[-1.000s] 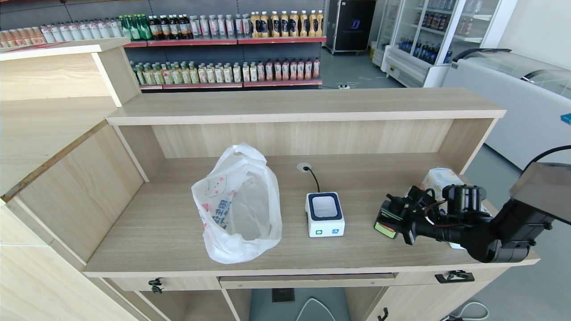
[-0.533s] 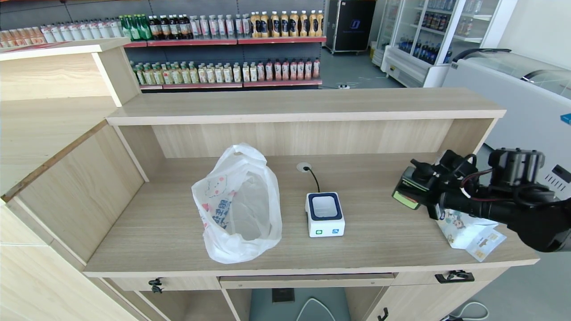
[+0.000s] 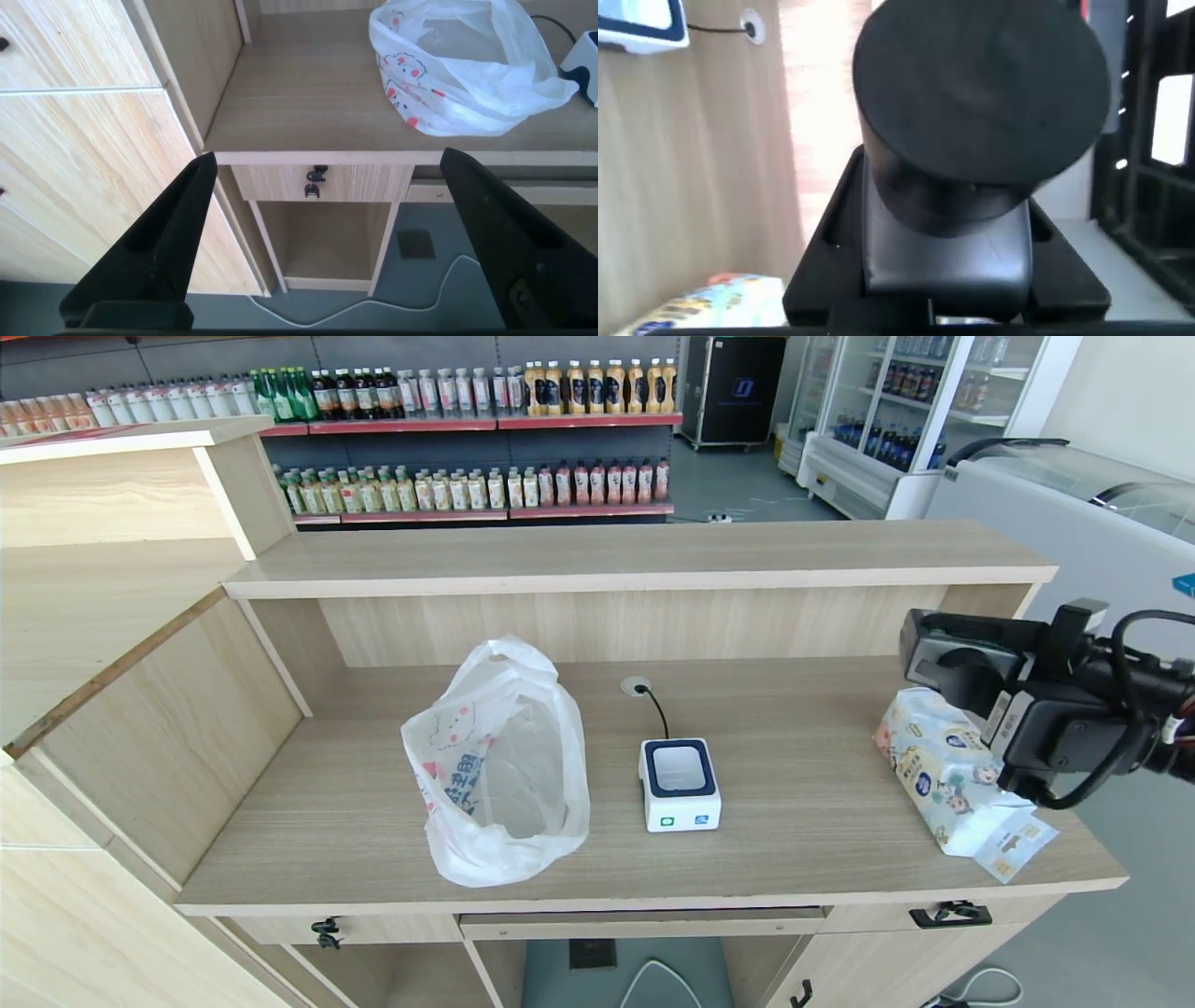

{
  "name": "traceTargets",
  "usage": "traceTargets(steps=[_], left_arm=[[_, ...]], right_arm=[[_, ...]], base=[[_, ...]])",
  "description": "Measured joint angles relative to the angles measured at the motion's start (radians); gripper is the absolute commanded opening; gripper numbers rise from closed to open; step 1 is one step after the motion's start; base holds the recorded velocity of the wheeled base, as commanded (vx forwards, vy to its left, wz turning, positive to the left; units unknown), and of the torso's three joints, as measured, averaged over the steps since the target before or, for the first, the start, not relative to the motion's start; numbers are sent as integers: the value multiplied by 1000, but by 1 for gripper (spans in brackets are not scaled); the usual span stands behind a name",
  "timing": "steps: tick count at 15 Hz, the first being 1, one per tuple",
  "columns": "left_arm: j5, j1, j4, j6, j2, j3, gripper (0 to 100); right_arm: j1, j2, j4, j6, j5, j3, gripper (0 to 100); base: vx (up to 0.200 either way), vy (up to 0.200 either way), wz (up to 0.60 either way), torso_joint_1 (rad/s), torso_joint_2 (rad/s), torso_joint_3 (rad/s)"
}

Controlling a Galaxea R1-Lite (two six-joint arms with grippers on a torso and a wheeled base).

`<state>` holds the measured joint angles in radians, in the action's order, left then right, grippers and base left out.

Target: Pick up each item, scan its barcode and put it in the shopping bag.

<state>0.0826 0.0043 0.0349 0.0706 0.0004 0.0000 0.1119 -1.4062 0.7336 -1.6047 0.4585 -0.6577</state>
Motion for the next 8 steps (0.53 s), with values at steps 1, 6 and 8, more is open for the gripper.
traceTargets(steps=[1, 6, 8], left_arm=[[0, 0, 0, 0, 0, 0, 100], [-1, 0, 0, 0, 0, 0, 100], [0, 0, 0, 0, 0, 0, 100]], right_arm=[[14, 35, 1, -127, 14, 1, 0], [201, 171, 31, -504, 25, 92, 0], [286, 217, 37, -596, 20, 133, 0]], base=[[0, 0, 0, 0, 0, 0], [0, 0, 0, 0, 0, 0], [0, 0, 0, 0, 0, 0]])
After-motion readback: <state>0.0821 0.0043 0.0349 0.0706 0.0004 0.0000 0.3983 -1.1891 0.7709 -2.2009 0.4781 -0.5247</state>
